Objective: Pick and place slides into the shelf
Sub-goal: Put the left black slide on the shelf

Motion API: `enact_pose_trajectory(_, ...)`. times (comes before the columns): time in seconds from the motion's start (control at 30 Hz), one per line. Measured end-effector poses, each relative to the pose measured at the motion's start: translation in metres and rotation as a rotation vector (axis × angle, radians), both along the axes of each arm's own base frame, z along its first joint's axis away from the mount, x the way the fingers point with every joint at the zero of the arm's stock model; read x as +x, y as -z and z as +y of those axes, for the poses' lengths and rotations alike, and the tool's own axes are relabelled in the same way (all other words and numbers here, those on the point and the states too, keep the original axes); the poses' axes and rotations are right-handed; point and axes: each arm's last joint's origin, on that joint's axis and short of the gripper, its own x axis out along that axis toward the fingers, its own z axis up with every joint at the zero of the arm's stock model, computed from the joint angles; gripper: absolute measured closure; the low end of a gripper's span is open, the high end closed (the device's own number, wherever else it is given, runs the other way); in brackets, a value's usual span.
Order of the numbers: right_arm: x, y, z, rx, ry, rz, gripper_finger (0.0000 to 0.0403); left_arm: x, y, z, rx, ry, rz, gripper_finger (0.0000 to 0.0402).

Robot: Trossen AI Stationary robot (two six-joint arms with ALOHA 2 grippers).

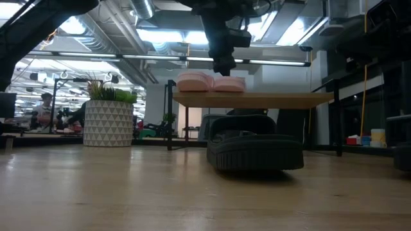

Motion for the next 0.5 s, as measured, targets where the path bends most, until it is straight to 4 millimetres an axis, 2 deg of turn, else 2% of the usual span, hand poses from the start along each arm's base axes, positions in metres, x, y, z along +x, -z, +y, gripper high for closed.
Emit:
enact_pose_trajectory(0.3, 0.0, 0.0, 0.0, 0.001, 0.0, 0.0, 0.0377, 0.001, -0.006, -0.01, 0.031, 0.023, 0.005, 0.0309)
enact_pose_trajectory(0.5, 0.0, 0.0, 0.0, 0.001, 0.0, 0.001, 0.0377, -0.011, -0.039, -0.022, 0.037, 0.04, -0.1, 0.0313)
